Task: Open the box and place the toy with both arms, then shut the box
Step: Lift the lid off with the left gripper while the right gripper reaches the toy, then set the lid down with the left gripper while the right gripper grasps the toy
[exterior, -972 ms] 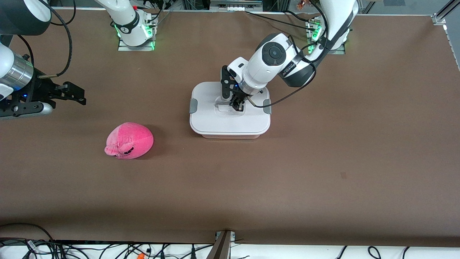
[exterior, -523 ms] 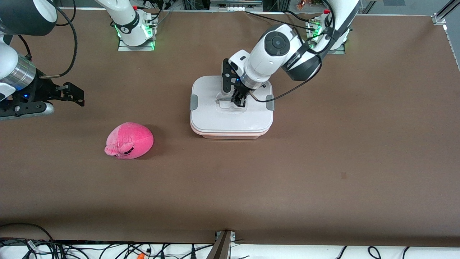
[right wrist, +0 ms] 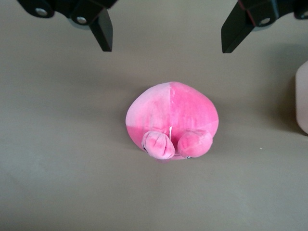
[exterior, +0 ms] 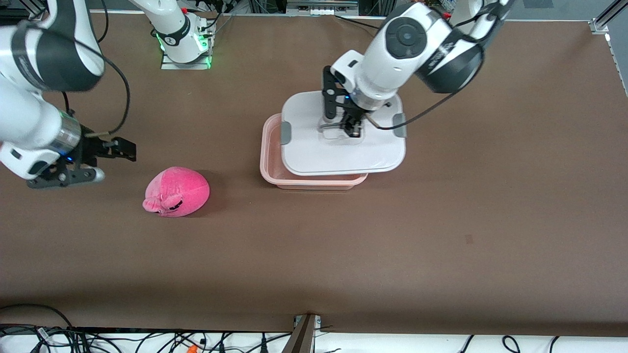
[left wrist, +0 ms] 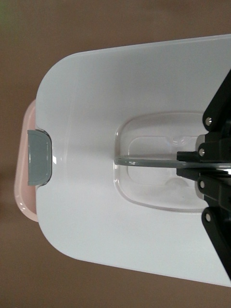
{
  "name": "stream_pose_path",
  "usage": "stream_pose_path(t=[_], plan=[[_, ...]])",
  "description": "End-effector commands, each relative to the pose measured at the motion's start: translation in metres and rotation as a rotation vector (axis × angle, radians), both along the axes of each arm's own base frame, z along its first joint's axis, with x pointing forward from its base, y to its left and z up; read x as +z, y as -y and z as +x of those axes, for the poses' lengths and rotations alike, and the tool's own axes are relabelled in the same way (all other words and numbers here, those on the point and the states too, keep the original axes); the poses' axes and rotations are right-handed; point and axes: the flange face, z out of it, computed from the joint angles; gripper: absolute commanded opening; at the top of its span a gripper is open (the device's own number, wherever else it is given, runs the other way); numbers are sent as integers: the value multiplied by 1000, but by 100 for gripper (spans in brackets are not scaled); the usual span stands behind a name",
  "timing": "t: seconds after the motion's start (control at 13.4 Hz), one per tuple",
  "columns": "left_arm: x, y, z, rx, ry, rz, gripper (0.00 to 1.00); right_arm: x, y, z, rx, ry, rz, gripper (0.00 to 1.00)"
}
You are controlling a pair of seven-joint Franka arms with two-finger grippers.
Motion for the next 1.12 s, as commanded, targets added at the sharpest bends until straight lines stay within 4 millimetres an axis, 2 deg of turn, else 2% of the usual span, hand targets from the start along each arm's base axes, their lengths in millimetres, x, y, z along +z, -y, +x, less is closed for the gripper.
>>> stream_pose_path(t=[0.0, 0.07, 0.15, 0.3, 0.45, 0.67, 0.9, 1.05], plan=[[30, -79, 31, -12, -11, 61, 0, -14, -7, 7, 8, 14, 19, 100], [31, -119, 49, -23, -11, 73, 0, -34, -6, -1, 6, 32, 26, 100], [35, -150, 64, -42, 8, 74, 0, -43, -3, -16, 2, 72, 37, 100], [33, -206, 81, -76, 9, 90, 0, -74, -2, -37, 3, 125, 44, 100], [23, -260, 96, -122, 10, 96, 0, -104, -12, -32, 10, 147, 48, 100], [3, -319, 108, -181, -3, 103, 0, -152, -27, -45, 37, 207, 63, 100], [-30, -382, 131, -245, 48, 145, 0, -187, -29, -40, 43, 246, 66, 100], [-46, -393, 138, -288, 56, 206, 0, -197, -29, -35, 50, 266, 67, 99]])
